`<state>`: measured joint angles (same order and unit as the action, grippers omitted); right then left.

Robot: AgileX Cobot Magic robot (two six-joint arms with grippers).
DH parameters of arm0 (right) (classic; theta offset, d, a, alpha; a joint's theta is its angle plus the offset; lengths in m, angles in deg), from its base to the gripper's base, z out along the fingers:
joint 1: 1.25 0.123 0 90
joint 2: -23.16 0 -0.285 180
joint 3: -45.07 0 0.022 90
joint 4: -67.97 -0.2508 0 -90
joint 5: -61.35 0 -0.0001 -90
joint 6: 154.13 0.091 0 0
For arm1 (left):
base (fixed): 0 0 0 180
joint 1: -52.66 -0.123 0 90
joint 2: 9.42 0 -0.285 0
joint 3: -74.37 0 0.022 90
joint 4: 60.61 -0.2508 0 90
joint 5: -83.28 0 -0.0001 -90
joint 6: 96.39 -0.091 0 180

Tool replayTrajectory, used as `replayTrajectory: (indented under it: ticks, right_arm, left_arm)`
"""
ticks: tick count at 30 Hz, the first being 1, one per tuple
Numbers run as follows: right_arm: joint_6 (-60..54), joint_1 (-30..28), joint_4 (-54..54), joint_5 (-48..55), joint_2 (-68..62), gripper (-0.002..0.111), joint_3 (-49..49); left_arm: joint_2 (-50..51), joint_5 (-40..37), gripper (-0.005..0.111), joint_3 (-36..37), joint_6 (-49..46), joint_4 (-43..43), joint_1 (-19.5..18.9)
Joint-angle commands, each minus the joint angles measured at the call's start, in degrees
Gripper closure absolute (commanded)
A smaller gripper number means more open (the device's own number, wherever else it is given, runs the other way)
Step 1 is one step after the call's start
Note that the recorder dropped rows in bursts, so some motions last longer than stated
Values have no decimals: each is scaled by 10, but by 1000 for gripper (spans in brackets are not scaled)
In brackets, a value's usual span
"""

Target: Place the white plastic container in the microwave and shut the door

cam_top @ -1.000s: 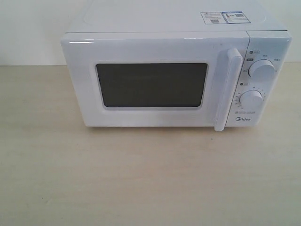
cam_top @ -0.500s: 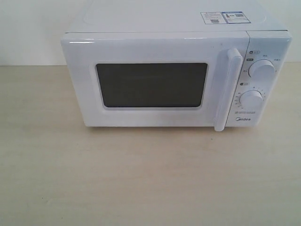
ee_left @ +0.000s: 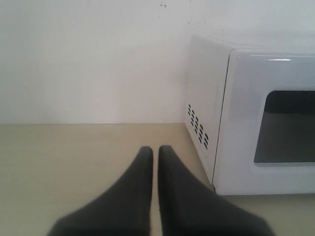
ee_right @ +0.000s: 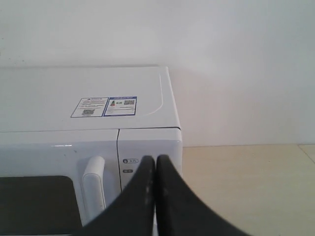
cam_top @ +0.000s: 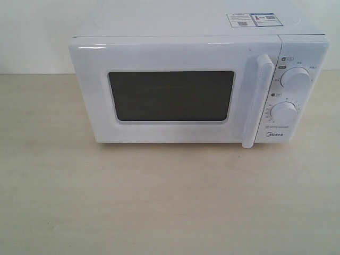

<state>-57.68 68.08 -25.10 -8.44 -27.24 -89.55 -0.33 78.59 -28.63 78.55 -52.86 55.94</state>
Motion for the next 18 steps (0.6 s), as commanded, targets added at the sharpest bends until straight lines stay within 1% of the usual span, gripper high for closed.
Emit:
replayTrajectory:
  ticks: [1,2,3,4,5,6,7,8,11,13,16,18]
  right_arm:
    - [61,-56,-5,-2,3,108,4]
    - [97,-105,-19,88,9,108,5]
    - [102,-136,-25,150,14,108,5]
    - [100,-199,-29,273,27,108,5]
    - [100,-235,-27,342,36,108,9]
    - [99,-307,-25,456,57,108,23]
    - [100,-342,-25,507,69,108,33]
    - [100,-403,-25,599,97,108,56]
    - [100,-489,-25,681,155,108,100]
    - [100,-542,-25,705,204,108,135]
    - [107,-601,-26,711,275,108,178]
    - [107,-630,-26,703,316,108,201]
  left_arm:
    - [-4,-4,102,2,6,-1,-3]
    - [-4,-4,102,2,6,-1,-3]
    - [-4,-4,102,2,6,-1,-3]
    - [-4,-4,102,2,6,-1,-3]
    - [-4,-4,102,2,6,-1,-3]
    - [-4,-4,102,2,6,-1,-3]
    - [-4,-4,102,2,6,-1,-3]
    - [-4,-4,102,2,6,-1,-3]
    - [-4,-4,102,2,6,-1,-3]
    - [-4,-4,102,2,6,-1,-3]
    - [-4,-4,102,2,6,-1,-3]
    - [-4,-4,102,2,6,-1,-3]
